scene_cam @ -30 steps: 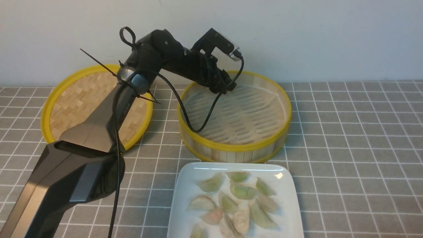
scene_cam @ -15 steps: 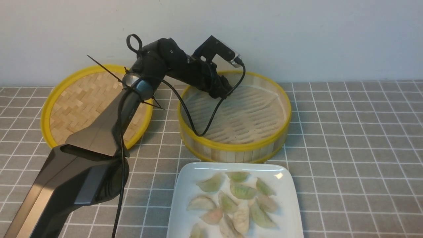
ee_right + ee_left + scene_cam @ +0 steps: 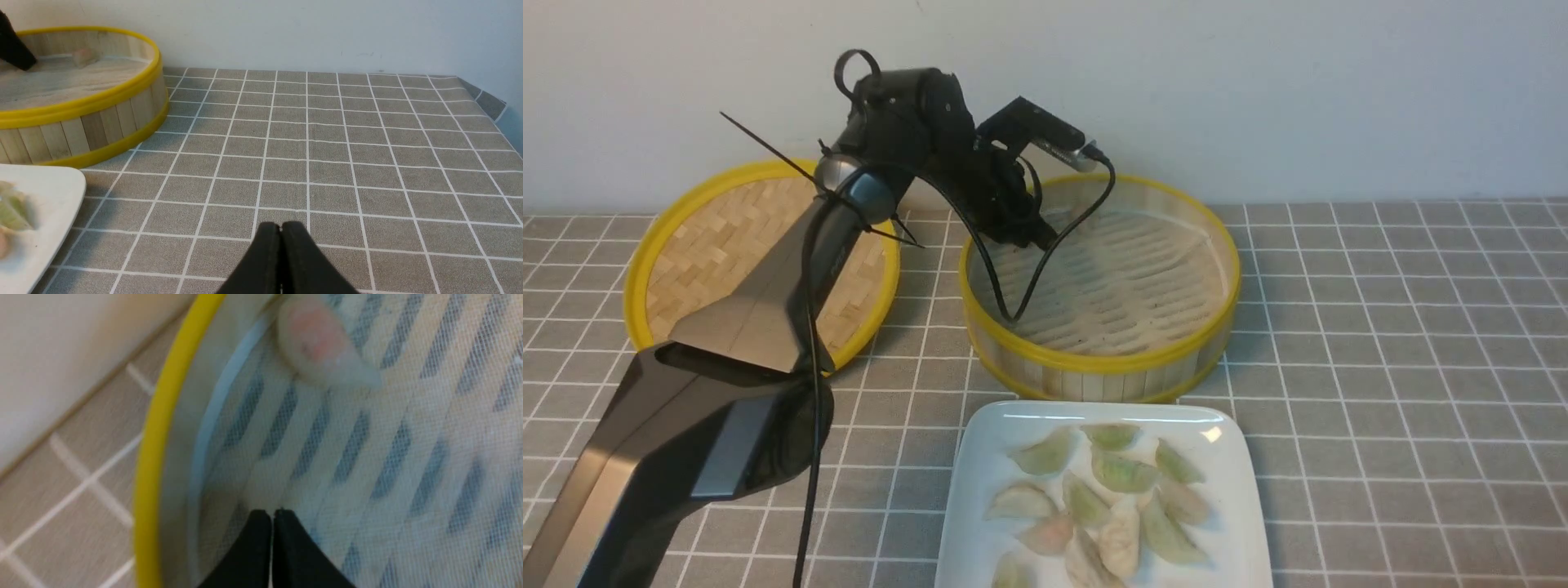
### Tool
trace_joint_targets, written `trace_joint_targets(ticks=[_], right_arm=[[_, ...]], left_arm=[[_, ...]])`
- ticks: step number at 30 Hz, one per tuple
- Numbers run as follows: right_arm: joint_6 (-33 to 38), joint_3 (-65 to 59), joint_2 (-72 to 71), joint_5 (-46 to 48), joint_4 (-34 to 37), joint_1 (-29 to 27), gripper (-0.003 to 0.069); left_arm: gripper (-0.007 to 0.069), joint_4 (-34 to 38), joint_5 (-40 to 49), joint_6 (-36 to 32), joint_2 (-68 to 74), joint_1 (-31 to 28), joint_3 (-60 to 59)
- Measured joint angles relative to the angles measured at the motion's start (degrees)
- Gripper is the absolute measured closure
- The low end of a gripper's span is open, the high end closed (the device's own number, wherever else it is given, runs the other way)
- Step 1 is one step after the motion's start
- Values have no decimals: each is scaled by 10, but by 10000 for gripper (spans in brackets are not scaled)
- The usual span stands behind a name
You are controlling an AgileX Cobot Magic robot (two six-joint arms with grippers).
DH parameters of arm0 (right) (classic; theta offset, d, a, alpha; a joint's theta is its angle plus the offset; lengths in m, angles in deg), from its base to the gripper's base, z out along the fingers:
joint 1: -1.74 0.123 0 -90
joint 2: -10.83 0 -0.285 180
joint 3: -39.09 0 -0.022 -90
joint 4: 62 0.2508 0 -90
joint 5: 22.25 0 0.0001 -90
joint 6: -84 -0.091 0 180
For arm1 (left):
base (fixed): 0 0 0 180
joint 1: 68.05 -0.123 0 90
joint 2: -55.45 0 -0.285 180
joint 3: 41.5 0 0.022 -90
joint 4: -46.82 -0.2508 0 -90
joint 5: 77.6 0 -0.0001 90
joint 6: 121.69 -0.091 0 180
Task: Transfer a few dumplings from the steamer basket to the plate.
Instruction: Use the left arm to grab a dumpling from the steamer
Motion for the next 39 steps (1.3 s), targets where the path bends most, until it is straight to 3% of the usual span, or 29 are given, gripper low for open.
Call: trace_joint_targets(ticks=[8,13,22,34,39], right_arm=[[0,0,0,0,0,0,668],[0,0,0,0,0,0,668],[0,0,0,0,0,0,668],[0,0,0,0,0,0,668],[0,0,0,0,0,0,668]], left_arm=[[629,73,1,4,-37,-11,0],[629,20,33,39,-37,-19,-2],[629,9,33,146,-37,-46,-2],[629,81,34,121,-48,-14,-1],[629,52,34,127,-16,-7,-2]])
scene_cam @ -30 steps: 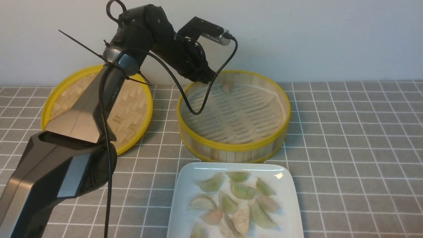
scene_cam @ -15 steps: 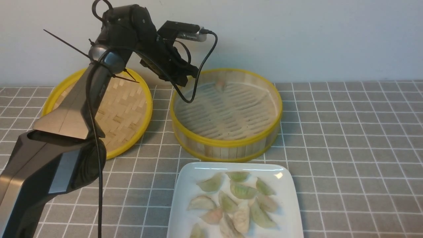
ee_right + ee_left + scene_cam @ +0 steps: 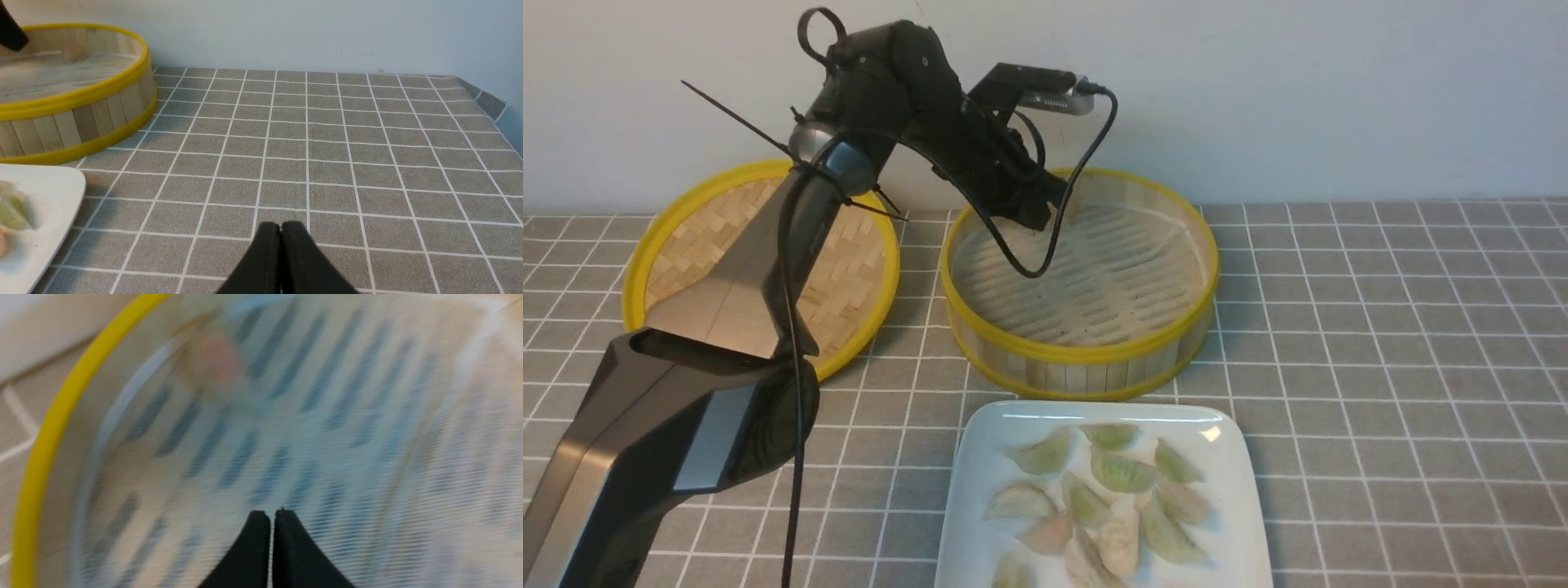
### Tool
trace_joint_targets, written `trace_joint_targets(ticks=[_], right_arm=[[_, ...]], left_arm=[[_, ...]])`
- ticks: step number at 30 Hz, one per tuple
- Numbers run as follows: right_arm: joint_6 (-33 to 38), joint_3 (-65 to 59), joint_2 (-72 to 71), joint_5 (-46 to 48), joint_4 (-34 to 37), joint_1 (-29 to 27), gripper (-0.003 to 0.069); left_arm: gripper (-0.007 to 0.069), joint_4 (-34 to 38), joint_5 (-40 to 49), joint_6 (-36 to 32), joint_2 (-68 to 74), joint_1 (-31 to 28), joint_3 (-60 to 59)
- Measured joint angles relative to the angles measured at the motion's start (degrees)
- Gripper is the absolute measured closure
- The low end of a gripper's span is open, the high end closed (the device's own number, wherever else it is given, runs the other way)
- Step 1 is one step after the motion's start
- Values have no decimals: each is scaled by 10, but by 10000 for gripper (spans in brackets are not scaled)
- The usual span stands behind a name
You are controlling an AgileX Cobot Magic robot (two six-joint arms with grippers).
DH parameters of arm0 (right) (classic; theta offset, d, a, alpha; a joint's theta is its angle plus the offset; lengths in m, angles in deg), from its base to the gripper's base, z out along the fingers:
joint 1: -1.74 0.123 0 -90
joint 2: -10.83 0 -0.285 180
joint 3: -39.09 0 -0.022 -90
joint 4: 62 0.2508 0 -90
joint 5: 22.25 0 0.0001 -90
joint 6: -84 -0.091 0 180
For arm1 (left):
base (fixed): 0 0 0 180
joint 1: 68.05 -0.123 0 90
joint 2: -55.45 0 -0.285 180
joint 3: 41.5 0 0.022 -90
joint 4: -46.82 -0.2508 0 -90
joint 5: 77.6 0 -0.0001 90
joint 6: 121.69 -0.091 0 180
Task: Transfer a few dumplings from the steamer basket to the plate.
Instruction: Use the left arm to grab a dumpling from the steamer
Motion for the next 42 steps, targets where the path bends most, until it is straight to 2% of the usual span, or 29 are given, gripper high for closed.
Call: trace_joint_targets(ticks=[2,4,9,18,22,26,42], right_arm=[[0,0,0,0,0,0,668],[0,0,0,0,0,0,668],[0,0,0,0,0,0,668],[0,0,0,0,0,0,668],[0,0,0,0,0,0,668],[0,0,0,0,0,0,668],[0,0,0,0,0,0,668]], left_arm=[[629,-22,0,12,6,-1,0],[629,-61,0,54,16,-6,-2],[629,-61,-1,71,8,-8,-13],[629,-75,-15,74,-100,-4,-217],[629,-107,-13,73,-153,-4,-273],[629,-133,-13,76,-177,-4,-282],[629,-159,-13,81,-164,-3,-285]])
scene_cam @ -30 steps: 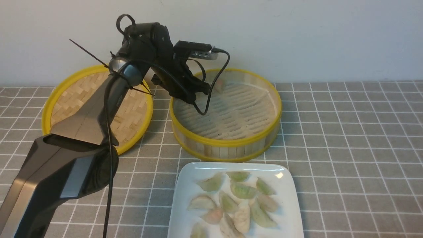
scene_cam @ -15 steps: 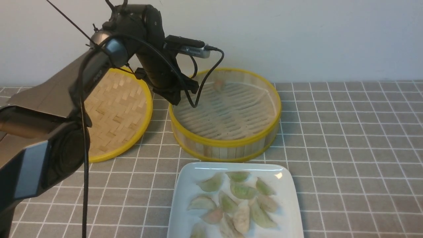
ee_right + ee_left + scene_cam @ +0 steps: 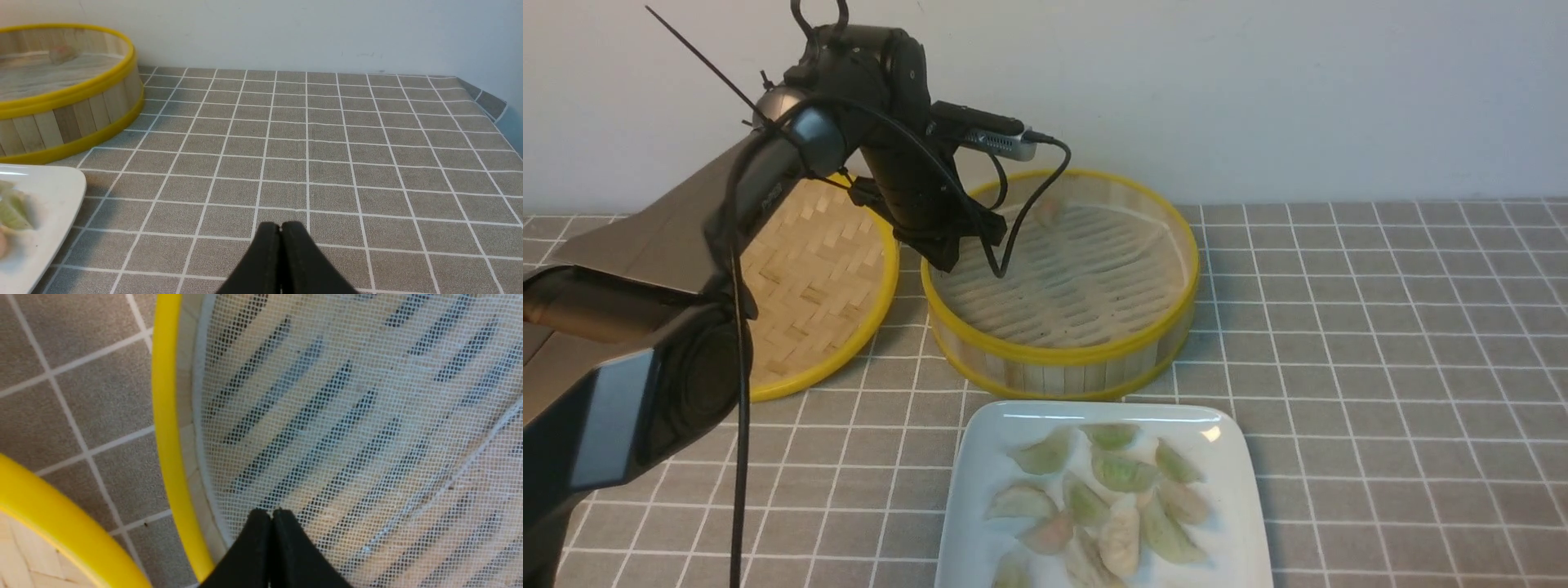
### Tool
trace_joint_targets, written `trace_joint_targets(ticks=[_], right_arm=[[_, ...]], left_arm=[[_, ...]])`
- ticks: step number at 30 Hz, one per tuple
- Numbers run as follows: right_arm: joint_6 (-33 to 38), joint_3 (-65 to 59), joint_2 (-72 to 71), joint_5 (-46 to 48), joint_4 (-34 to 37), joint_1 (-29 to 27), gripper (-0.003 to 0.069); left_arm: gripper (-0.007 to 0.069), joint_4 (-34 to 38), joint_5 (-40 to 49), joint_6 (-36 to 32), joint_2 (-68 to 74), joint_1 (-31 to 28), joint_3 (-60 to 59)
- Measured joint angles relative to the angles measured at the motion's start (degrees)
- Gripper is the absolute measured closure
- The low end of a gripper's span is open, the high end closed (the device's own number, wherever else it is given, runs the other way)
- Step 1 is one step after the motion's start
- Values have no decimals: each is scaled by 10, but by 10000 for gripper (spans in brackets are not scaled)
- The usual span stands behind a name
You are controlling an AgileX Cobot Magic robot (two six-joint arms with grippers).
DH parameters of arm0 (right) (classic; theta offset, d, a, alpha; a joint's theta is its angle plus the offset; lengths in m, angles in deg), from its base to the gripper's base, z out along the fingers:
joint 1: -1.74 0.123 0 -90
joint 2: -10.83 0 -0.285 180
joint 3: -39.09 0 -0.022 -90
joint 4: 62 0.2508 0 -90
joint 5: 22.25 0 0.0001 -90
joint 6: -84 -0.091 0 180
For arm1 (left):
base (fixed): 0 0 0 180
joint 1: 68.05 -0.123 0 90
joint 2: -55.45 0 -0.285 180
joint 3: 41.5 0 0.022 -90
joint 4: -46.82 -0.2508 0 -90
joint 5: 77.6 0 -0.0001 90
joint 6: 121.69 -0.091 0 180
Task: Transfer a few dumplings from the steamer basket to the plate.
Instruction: Use the left arm to grab a dumpling from the steamer
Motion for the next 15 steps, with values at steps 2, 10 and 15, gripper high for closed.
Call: trace_joint_targets(ticks=[2,10,15], right_arm=[[0,0,0,0,0,0,668],[0,0,0,0,0,0,668],[0,0,0,0,0,0,668]], left_arm=[[629,-1,1,0,0,4,1],[629,55,-146,-39,2,23,26],[629,93,-254,-64,13,22,27]])
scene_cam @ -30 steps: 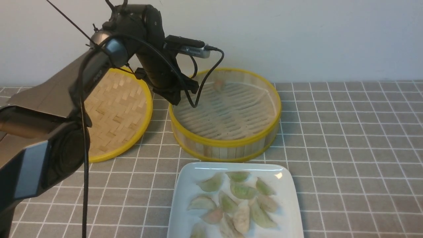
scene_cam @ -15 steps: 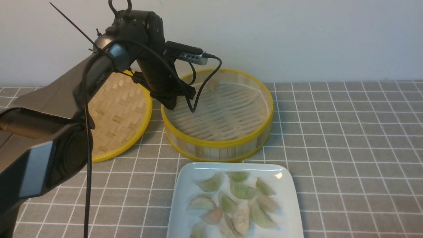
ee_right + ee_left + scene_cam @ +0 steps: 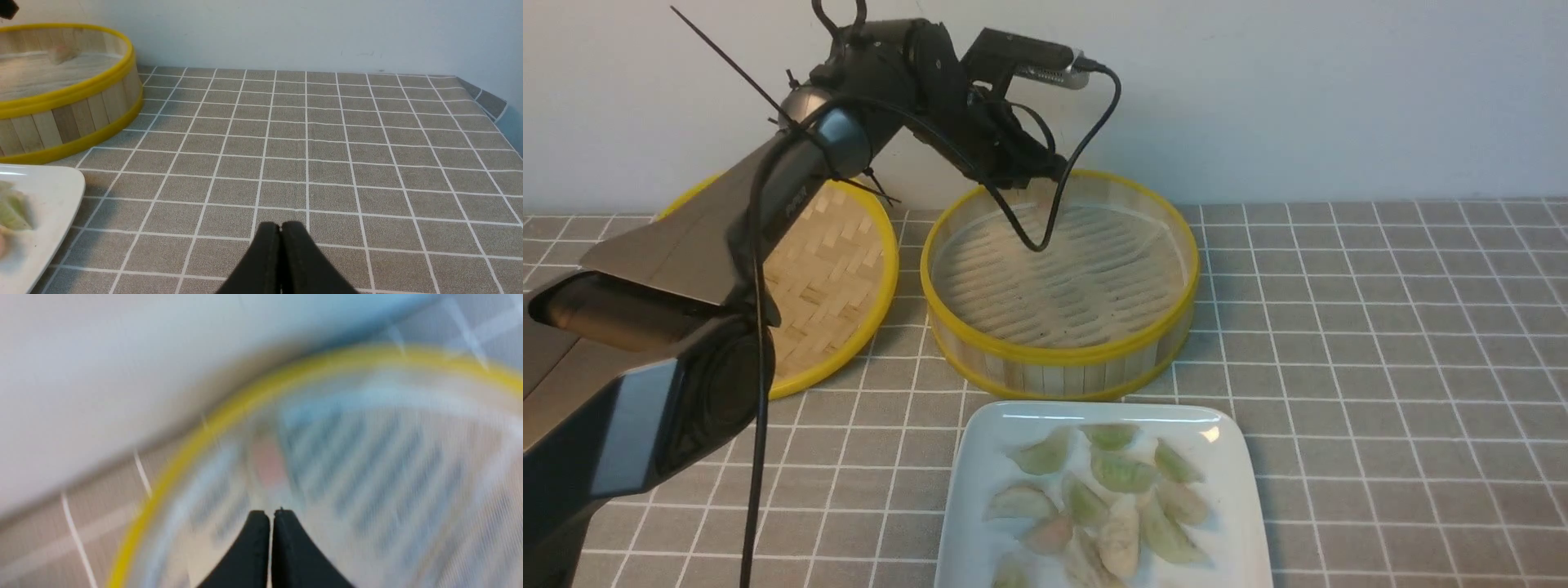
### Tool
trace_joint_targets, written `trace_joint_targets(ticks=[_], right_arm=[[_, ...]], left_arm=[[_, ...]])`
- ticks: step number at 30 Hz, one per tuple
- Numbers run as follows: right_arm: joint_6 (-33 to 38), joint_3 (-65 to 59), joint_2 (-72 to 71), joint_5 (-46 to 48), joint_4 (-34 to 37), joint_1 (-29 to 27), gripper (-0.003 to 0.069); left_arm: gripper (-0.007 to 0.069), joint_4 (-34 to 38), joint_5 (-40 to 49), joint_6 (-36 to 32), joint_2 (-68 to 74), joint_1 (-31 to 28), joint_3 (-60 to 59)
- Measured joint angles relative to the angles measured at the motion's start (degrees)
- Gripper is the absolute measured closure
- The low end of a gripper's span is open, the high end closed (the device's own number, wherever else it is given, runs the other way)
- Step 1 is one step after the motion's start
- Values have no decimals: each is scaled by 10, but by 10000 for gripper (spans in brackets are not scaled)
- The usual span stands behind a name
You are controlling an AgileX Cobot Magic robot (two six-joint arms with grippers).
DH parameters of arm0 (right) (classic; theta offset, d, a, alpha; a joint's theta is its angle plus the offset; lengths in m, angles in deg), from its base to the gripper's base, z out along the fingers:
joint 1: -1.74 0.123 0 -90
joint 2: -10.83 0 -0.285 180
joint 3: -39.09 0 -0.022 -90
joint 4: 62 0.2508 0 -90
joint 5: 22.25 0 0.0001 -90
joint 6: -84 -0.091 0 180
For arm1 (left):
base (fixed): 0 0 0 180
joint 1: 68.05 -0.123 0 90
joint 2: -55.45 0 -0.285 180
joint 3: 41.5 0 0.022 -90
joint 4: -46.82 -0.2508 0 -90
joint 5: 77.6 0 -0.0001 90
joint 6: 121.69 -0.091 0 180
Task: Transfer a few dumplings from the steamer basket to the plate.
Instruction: Use the left arm to grab a dumpling from the steamer
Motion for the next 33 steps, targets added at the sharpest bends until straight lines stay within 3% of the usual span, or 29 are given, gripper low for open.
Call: trace_joint_targets(ticks=[12,16,26,33], right_arm=[[0,0,0,0,0,0,668],[0,0,0,0,0,0,668],[0,0,0,0,0,0,668],[0,0,0,0,0,0,668]], left_arm=[[582,27,-95,-35,51,-1,1],[526,47,-95,-54,69,-1,1],[300,88,-115,-70,80,-2,2],[279,105,-108,-66,72,-1,2]])
